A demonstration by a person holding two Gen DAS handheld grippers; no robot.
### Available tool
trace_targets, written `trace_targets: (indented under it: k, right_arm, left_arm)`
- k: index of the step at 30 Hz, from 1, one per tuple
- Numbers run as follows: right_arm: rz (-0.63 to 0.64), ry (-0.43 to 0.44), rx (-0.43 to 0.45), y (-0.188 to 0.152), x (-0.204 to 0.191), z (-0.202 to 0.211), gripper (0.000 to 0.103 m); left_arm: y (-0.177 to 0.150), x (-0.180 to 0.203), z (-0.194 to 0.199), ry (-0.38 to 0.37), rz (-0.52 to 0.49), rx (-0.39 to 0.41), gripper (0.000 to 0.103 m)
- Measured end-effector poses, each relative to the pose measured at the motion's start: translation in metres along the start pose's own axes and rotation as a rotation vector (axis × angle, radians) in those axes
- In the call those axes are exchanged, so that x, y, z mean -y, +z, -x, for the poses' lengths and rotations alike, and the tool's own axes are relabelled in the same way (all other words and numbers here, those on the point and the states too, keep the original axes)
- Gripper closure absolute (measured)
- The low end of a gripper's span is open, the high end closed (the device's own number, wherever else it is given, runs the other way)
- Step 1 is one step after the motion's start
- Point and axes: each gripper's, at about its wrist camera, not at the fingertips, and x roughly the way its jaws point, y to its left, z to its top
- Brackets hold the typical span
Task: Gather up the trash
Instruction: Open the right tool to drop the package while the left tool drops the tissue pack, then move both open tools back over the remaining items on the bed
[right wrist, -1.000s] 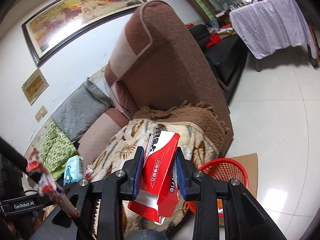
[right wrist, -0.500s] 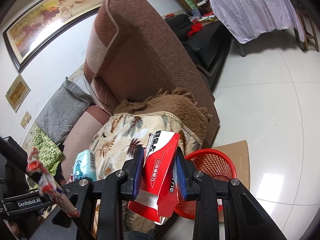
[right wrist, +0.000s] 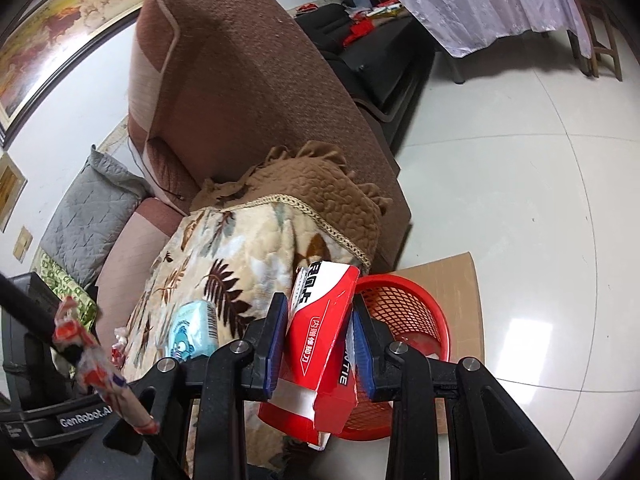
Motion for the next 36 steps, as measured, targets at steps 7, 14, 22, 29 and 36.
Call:
trace_targets:
  k: [7, 14, 22, 29, 36]
  right_arm:
    - [-0.032, -0.001, -0.008, 0.005, 0.005, -0.008, 0.064]
    - [-0.111, 0.045, -0.023, 0.010, 0.014, -0.011, 0.059]
    - [-0.071, 0.089, 0.006, 0.013, -0.009, 0.009, 0.044]
    - [0.051, 0.202, 0.034, 0.004, -0.069, 0.037, 0.030]
    - [0.181, 0.314, 0.017, -0.022, -0.136, 0.061, 0.026]
  left_arm:
    - [0.003, 0.001, -0.020, 0.002, -0.002, -0.037, 0.067]
    - [0.004, -0.001, -0.019, -0.001, 0.004, -0.043, 0.057]
    - [0.000, -0.009, 0.021, 0.004, 0.012, 0.026, 0.054]
    - [-0.023, -0.023, 0.107, 0.069, 0.028, 0.191, 0.045]
    - [-0.071, -0.058, 0.199, 0.152, 0.125, 0.340, 0.040]
